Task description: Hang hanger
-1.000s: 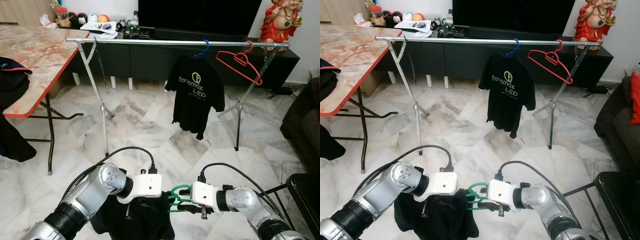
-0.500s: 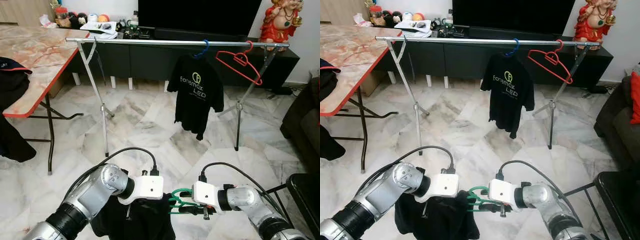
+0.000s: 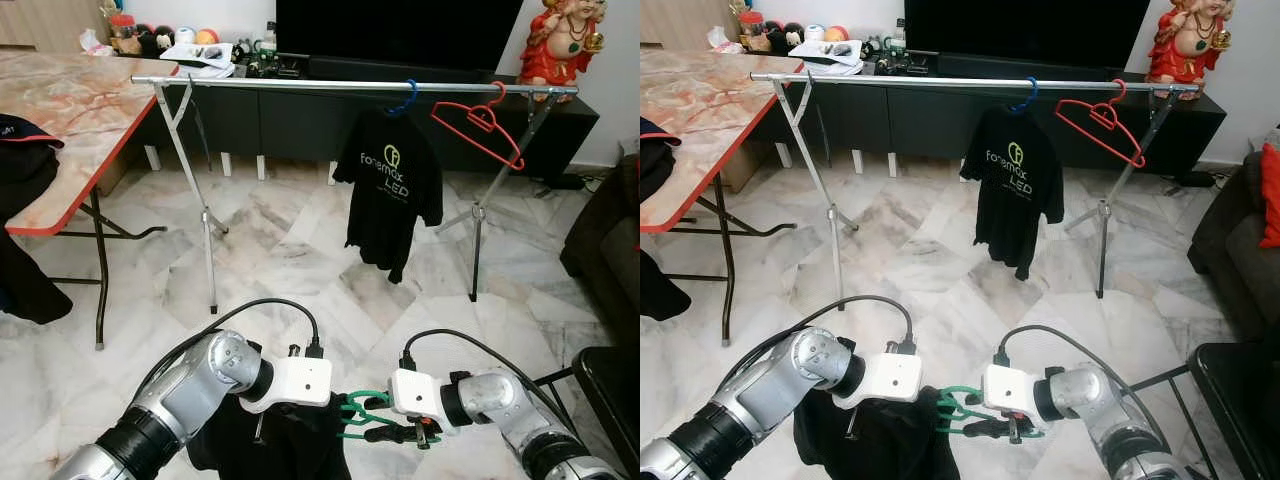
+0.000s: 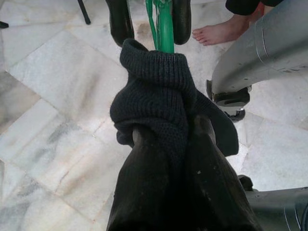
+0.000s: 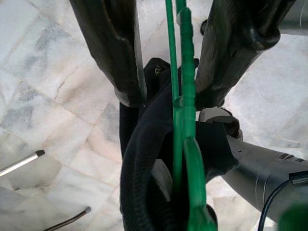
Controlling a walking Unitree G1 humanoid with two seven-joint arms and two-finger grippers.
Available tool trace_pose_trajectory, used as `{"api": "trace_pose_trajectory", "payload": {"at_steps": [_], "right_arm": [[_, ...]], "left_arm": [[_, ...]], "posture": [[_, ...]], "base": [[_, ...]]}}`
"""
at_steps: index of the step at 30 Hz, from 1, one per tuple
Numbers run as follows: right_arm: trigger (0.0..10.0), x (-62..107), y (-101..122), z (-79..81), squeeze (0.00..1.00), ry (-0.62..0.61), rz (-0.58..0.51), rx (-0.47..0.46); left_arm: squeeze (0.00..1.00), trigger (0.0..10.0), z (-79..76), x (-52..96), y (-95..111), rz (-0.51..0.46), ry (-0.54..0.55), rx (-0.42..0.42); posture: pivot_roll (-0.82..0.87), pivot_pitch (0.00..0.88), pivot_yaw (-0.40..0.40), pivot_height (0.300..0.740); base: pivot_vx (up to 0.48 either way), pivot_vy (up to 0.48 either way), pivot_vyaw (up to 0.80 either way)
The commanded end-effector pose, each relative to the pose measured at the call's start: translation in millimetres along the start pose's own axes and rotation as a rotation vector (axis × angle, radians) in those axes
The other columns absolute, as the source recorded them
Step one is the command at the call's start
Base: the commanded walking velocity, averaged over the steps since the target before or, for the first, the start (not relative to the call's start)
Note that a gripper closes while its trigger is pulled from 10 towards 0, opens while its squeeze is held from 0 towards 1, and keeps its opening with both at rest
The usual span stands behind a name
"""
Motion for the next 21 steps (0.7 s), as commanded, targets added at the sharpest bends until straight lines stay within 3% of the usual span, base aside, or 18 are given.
{"api": "trace_pose_trajectory", "payload": {"at_steps": [1, 5, 21], "right_arm": [[10.0, -4.1, 3.5, -3.1, 0.00, -0.003, 0.006, 0.022], [10.0, -7.7, 5.7, -9.8, 0.00, -0.074, 0.024, 0.035], [10.0, -13.0, 5.9, -4.6, 0.00, -0.038, 0.010, 0.005]], "left_arm": [[0.00, 10.0, 0.7, 0.2, 11.2, -0.027, -0.002, -0.045], [0.00, 10.0, 0.8, 0.1, 11.3, -0.026, -0.001, -0.044], [0.00, 10.0, 1.9, 1.7, 10.6, -0.026, 0.000, -0.033]], "posture": [[0.00, 0.073, -0.066, 0.740], [0.00, 0.073, -0.066, 0.740], [0.01, 0.085, -0.067, 0.740]], "base": [[0.000, 0.000, 0.00], [0.000, 0.000, 0.00], [0.000, 0.000, 0.00]]}}
Point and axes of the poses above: a point about 5 cm out from each wrist's last joint towards the gripper, its own x axis pointing back from the gripper into the wrist, its own y axis along the axis of the wrist's last joint, z = x × y, the point moved 1 cm from there along -x, pointing out of the wrist towards the gripper, and after that the axes turned 14 degrees about x, right-handed, at the moved point
